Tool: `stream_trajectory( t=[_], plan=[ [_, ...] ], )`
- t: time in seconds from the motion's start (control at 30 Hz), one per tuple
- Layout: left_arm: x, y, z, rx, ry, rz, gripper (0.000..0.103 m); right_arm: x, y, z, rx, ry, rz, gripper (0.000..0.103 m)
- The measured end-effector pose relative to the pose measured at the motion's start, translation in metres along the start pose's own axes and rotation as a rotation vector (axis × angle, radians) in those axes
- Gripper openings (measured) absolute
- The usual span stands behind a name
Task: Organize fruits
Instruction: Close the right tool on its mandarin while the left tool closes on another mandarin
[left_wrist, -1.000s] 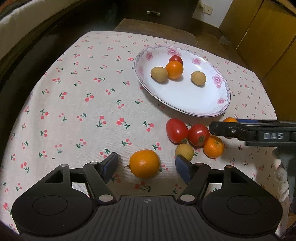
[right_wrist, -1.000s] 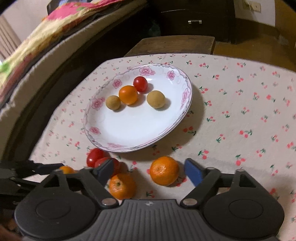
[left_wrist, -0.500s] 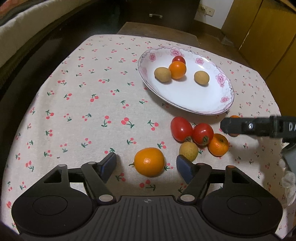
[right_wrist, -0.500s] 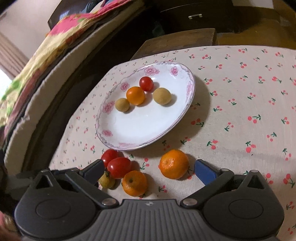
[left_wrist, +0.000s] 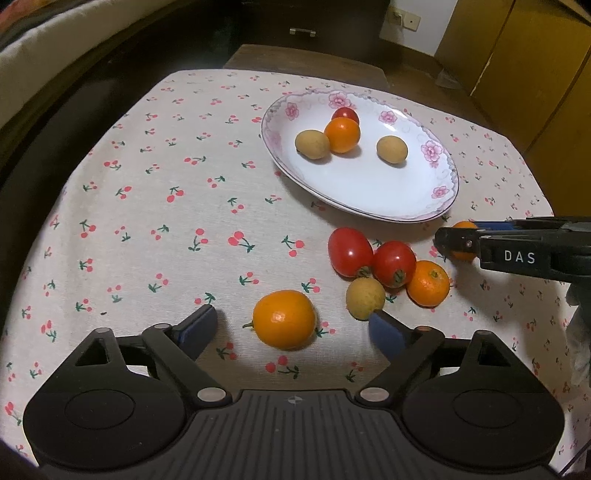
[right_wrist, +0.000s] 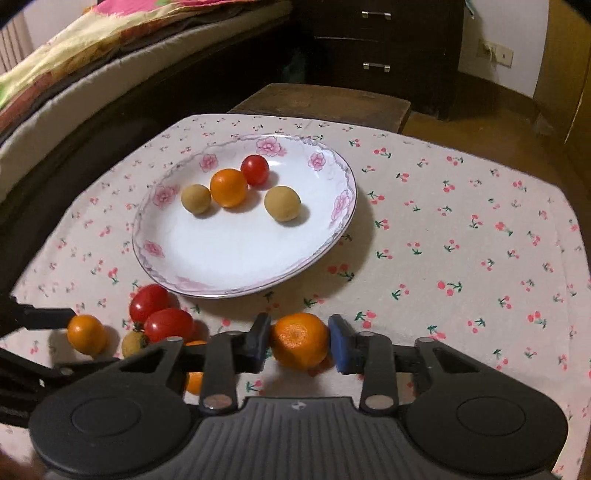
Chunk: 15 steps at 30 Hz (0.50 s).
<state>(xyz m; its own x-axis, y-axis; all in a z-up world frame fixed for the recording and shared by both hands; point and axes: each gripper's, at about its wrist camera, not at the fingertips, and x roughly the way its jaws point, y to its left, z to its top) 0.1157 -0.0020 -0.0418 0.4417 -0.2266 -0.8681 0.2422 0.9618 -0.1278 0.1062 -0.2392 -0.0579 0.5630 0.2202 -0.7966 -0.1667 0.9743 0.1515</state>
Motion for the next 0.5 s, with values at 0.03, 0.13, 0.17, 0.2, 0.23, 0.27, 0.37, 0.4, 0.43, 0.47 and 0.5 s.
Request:
stream_trajectory(
  t=[0.03, 0.13, 0.17, 0.2, 0.23, 0.27, 0.37, 0.4, 0.43, 0.47, 0.5],
  plan=[
    [0.000, 0.000, 0.000, -0.004, 0.000, 0.000, 0.093, 0.000, 0.001, 0.000, -0.012, 0.002, 0.000, 0.035],
    [-0.001, -0.001, -0.001, -0.006, -0.008, 0.024, 0.084, -0.001, 0.008, -0.003, -0.066, 0.000, -0.027, 0.035],
    [-0.002, -0.002, -0.002, -0.003, -0.013, 0.035, 0.082, -0.002, 0.010, -0.003, -0.072, 0.001, -0.031, 0.035],
    [-0.002, -0.002, -0.003, -0.001, -0.018, 0.043, 0.080, -0.003, 0.009, -0.003, -0.072, 0.005, -0.026, 0.035],
    [-0.003, -0.002, -0.004, 0.000, -0.022, 0.046, 0.076, -0.004, 0.011, -0.003, -0.069, 0.008, -0.022, 0.035],
    [-0.005, -0.002, -0.005, 0.000, -0.025, 0.049, 0.073, -0.005, 0.011, -0.004, -0.067, 0.007, -0.022, 0.034],
    [-0.007, 0.001, -0.005, -0.010, -0.029, 0.054, 0.056, -0.013, 0.010, -0.007, -0.066, 0.001, -0.025, 0.034],
    [-0.007, 0.003, -0.004, -0.017, -0.031, 0.054, 0.053, -0.016, 0.010, -0.008, -0.066, 0.000, -0.027, 0.034],
    [-0.008, 0.005, -0.004, -0.026, -0.030, 0.055, 0.050, -0.019, 0.010, -0.009, -0.067, -0.001, -0.028, 0.034],
    [-0.008, 0.006, -0.004, -0.033, -0.029, 0.056, 0.049, -0.022, 0.010, -0.010, -0.067, -0.002, -0.029, 0.034],
    [-0.008, 0.007, -0.003, -0.036, -0.028, 0.057, 0.049, -0.025, 0.009, -0.012, -0.067, -0.004, -0.030, 0.034]
  ],
)
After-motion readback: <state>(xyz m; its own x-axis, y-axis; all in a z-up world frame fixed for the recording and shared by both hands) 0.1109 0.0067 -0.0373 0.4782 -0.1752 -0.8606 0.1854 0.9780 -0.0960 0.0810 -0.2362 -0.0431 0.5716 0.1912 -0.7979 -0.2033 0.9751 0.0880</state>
